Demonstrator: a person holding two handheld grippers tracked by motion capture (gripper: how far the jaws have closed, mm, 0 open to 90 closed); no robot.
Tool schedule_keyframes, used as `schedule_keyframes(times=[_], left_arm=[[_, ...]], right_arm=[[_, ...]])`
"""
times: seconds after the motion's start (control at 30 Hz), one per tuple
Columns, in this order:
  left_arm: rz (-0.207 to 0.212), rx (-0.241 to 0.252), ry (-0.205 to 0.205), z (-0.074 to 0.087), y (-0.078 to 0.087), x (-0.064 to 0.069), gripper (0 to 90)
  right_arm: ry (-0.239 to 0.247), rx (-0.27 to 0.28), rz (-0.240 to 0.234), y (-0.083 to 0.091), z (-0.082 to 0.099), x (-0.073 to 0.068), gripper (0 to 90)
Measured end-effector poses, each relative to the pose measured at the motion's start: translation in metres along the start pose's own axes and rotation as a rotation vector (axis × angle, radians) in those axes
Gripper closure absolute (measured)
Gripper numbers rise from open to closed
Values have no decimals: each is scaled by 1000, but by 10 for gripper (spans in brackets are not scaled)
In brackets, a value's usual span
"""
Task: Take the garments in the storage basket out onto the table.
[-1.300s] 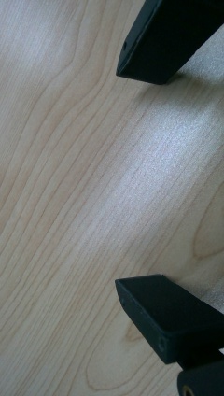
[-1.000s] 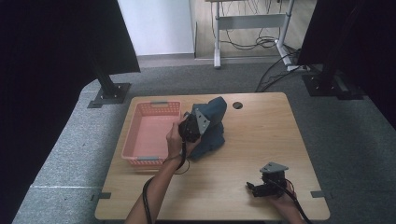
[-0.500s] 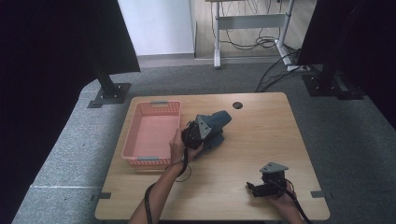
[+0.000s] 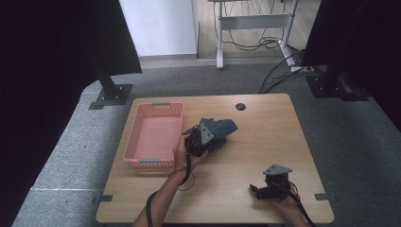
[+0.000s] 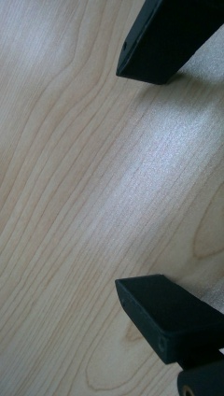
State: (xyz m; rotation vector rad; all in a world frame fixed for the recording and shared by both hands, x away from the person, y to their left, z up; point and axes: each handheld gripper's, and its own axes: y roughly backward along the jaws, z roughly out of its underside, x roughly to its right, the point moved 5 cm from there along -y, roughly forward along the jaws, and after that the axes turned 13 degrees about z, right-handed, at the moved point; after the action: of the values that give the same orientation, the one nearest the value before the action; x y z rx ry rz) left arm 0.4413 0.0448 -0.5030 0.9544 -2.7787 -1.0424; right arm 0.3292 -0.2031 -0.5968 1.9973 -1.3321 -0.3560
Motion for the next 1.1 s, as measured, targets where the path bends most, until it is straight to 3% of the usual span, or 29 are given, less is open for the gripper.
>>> schedule_keyframes(times=[0.57, 1.1], left_arm=[[74, -19, 39, 11, -10, 11, 689], [114, -1, 59, 25, -14, 22, 640]], right_arm=[[0, 0, 0, 0, 0, 0, 10], [0, 1, 0, 0, 0, 0, 10]])
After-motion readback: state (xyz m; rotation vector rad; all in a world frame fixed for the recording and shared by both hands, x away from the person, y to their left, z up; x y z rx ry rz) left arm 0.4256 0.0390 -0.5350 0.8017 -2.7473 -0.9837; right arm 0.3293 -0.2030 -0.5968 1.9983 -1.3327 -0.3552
